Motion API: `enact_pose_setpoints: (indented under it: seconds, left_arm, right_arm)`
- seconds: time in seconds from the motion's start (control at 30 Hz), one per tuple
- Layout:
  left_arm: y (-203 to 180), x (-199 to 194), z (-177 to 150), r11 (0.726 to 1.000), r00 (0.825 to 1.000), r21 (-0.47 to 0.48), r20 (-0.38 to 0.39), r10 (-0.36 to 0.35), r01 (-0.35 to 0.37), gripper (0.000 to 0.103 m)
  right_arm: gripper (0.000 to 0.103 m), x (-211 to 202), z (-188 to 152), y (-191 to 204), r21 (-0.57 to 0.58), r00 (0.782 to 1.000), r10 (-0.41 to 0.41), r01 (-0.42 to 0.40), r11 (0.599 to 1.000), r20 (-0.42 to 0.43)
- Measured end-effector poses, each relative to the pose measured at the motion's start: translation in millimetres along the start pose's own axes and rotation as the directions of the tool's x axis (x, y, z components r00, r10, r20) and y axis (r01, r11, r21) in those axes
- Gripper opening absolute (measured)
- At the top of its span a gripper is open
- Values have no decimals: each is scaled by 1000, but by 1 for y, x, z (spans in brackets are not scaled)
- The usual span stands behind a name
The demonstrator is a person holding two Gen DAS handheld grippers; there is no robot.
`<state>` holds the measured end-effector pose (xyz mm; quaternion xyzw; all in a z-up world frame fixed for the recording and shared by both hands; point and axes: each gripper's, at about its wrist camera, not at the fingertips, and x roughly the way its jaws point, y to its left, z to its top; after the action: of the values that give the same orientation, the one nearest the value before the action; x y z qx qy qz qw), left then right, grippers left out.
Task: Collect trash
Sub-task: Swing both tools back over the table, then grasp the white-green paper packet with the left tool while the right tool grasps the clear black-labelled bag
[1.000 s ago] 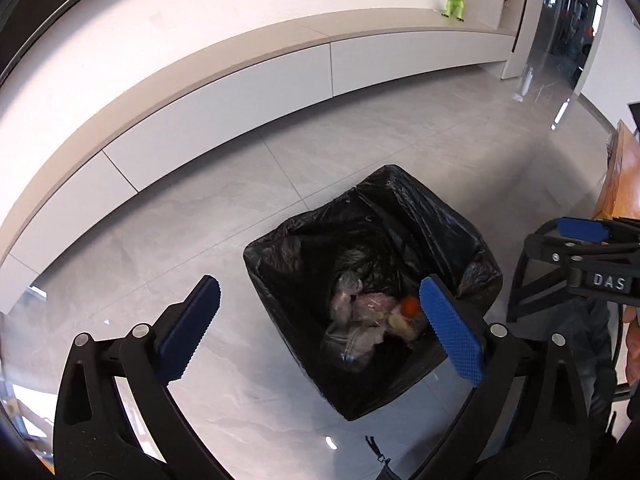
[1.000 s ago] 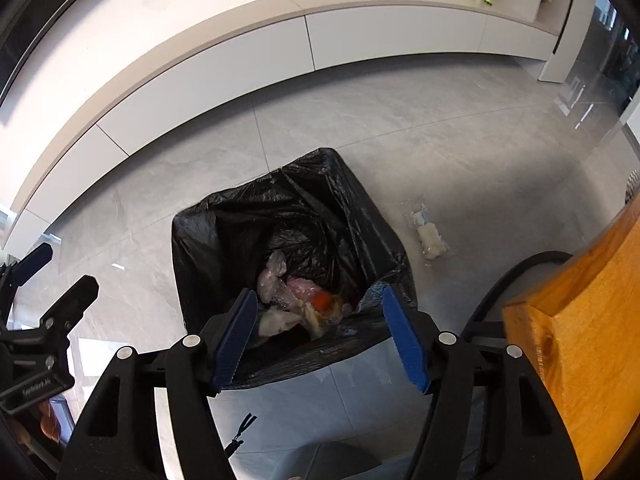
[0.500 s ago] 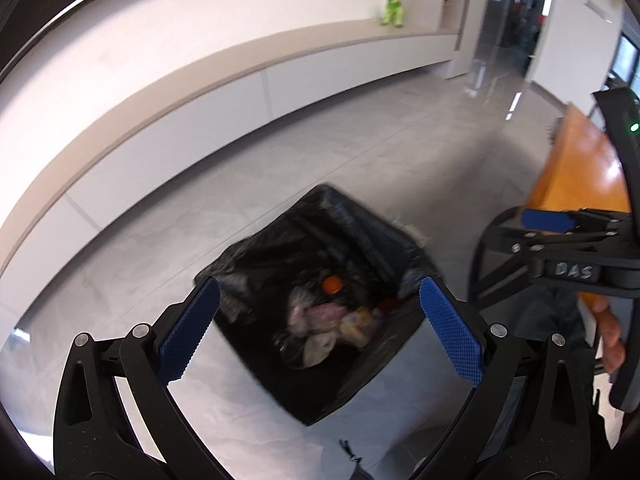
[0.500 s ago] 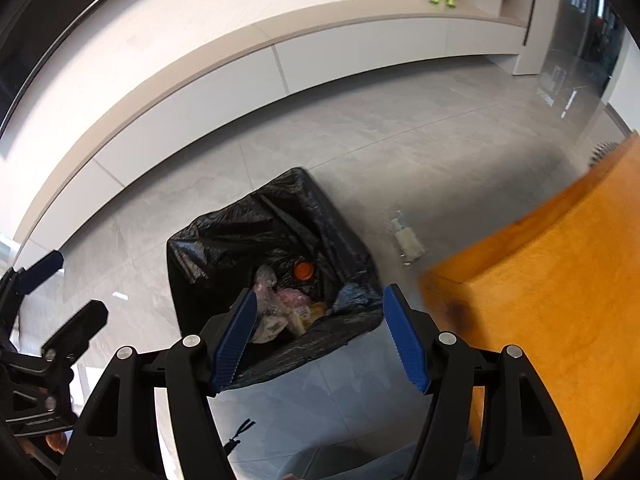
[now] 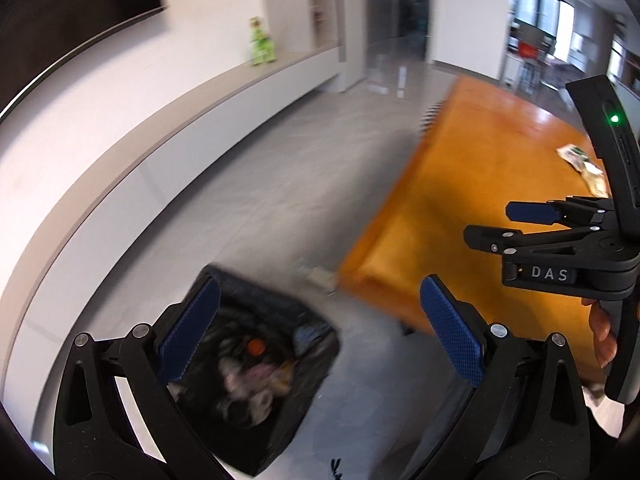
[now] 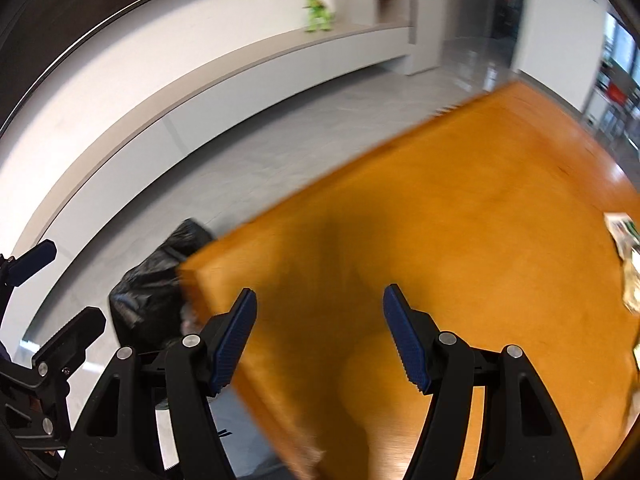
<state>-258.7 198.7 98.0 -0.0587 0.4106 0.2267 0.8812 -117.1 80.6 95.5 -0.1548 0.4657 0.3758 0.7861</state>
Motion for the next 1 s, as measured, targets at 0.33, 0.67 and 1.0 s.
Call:
enact_pose_setpoints:
  seconds: [0.33,0.67,1.0]
  left_arm:
    - [-108,26,51,972,984,157,-9,-178,177,97]
    - [-192,51,92,927,961,253,-53,-272,276,97]
    - [-270,95,120,874,928,314,-159,-336,370,97]
  right_arm:
    - [67,-16,-20,-116,188,994,-107,105,977,3]
    - [67,-29,-33,-238,368,979,-202,198,908,-27]
    - [67,-11,-38,-349,495,947,-289,319,808,-139]
